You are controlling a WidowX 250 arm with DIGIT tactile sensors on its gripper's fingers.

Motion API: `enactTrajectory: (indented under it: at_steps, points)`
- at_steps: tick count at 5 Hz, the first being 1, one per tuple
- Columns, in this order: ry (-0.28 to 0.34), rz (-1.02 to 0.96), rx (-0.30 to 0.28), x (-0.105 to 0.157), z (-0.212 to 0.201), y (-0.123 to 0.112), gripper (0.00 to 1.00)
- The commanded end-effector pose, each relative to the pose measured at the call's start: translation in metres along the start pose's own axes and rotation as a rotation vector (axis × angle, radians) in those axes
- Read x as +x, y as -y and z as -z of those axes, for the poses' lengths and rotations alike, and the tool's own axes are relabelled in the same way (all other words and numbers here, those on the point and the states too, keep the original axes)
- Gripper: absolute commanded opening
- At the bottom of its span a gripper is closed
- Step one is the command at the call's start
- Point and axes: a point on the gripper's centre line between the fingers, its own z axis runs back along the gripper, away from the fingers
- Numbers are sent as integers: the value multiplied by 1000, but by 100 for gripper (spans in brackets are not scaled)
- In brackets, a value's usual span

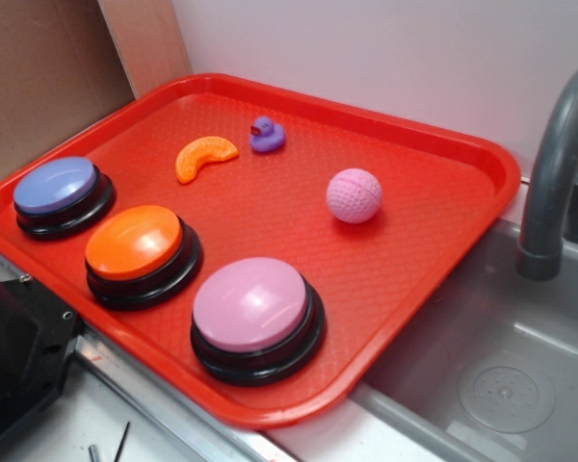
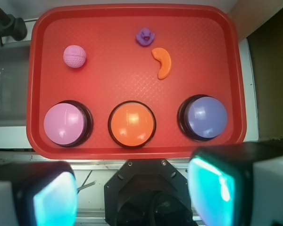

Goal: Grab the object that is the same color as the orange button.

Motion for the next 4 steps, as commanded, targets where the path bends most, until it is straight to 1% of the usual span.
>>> enactTrajectory:
  at_steps: [1, 2, 3, 4]
  points:
    - [0, 0, 0, 0, 0, 0, 100]
    - [7, -82, -44, 26, 13, -5, 100]
    - [9, -179, -43, 46, 32, -14, 100]
    - [4, -211, -17, 62, 52, -20, 100]
